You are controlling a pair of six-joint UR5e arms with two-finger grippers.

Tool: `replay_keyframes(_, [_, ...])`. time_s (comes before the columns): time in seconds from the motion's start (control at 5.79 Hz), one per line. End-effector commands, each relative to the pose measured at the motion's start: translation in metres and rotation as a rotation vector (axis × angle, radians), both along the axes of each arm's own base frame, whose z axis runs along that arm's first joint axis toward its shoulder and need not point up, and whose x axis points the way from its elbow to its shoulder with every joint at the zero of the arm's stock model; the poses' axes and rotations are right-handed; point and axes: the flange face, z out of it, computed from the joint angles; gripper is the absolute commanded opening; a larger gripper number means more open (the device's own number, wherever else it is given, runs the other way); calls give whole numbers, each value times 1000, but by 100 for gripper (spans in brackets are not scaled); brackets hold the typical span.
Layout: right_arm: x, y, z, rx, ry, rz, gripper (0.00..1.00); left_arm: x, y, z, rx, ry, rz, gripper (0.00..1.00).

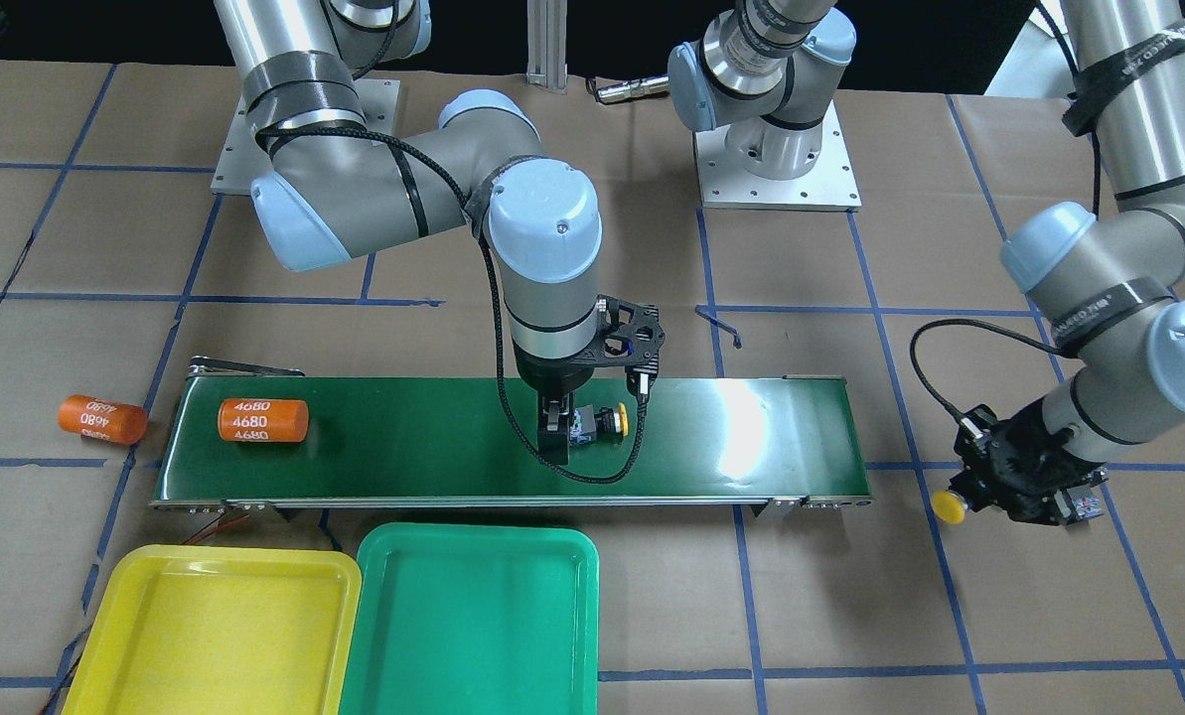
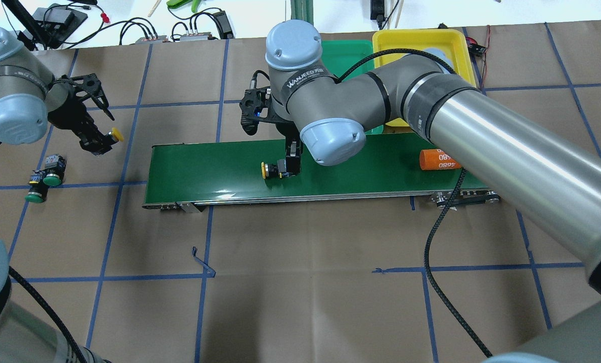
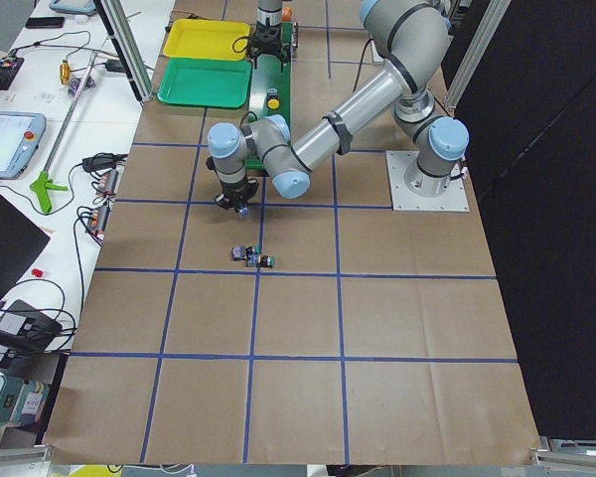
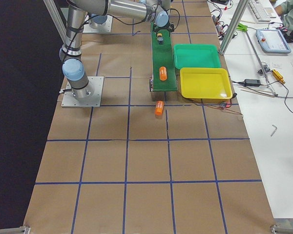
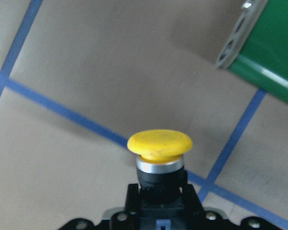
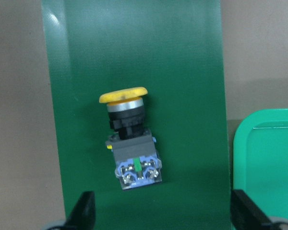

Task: Sort buttons by color to trays
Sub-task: 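Grasp another button with left gripper while right gripper picks the yellow button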

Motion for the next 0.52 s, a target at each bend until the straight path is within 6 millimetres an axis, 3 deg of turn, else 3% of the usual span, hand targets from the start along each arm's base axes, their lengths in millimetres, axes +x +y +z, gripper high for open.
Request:
replay_keyframes(0.0, [-16, 10, -30, 37, 34, 137, 100, -113, 22, 33, 22, -6, -228, 1])
replay_keyframes(0.17, [-26, 5, -33, 28, 36, 161, 100, -169, 38, 12, 59, -2, -339, 2])
replay_keyframes(0.35, [-36, 1, -36, 37, 39, 134, 96, -190, 44, 5, 53, -4, -378, 9])
